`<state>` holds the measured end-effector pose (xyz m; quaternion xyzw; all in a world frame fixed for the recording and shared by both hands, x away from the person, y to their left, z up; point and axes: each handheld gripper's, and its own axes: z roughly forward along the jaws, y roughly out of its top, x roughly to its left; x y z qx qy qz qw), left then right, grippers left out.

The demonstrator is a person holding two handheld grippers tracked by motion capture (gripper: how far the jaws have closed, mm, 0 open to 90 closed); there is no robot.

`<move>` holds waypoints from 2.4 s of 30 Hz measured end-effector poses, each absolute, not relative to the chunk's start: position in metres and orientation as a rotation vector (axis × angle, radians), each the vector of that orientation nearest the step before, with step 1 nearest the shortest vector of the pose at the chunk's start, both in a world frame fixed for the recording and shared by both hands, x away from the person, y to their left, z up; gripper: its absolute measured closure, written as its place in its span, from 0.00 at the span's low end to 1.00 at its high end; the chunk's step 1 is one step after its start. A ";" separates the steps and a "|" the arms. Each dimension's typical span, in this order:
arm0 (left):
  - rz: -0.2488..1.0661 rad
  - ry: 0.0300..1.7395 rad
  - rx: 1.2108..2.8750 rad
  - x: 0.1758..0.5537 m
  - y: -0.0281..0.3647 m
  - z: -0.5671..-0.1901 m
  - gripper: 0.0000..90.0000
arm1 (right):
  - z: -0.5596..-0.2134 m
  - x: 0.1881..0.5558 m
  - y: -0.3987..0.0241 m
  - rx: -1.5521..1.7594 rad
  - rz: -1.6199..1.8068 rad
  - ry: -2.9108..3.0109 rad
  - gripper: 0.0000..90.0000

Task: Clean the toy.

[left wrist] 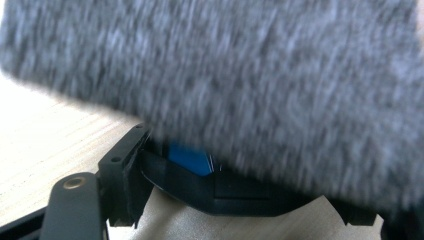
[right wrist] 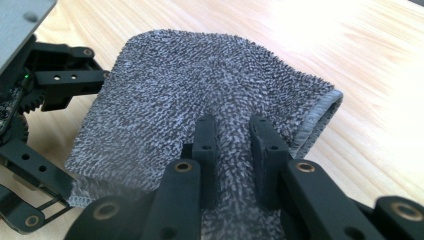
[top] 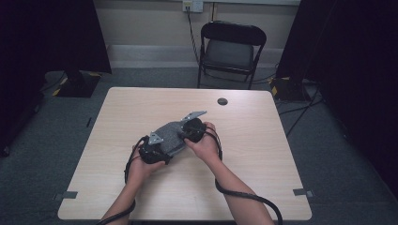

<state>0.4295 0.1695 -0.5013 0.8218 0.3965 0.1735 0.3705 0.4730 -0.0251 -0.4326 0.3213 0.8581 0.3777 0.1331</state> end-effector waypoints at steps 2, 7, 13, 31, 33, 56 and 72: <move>0.445 1.016 2.109 0.430 0.170 -0.501 0.27 | -0.433 0.472 -0.023 0.928 1.092 2.493 0.84; 0.447 1.014 2.110 0.430 0.170 -0.501 0.27 | -0.437 0.471 -0.015 0.925 1.081 2.498 0.84; 0.449 1.012 2.112 0.430 0.170 -0.501 0.27 | -0.439 0.467 -0.005 0.899 1.071 2.523 0.84; 0.449 1.013 2.111 0.430 0.170 -0.501 0.26 | -0.451 0.469 0.000 0.892 1.037 2.533 0.84; 0.448 1.013 2.111 0.430 0.170 -0.501 0.26 | -0.451 0.471 -0.001 0.893 1.038 2.535 0.84; 0.448 1.013 2.110 0.430 0.170 -0.501 0.27 | -0.454 0.488 -0.015 0.955 1.031 2.509 0.83; 0.449 1.013 2.111 0.430 0.170 -0.501 0.27 | -0.458 0.504 -0.026 1.022 0.994 2.481 0.83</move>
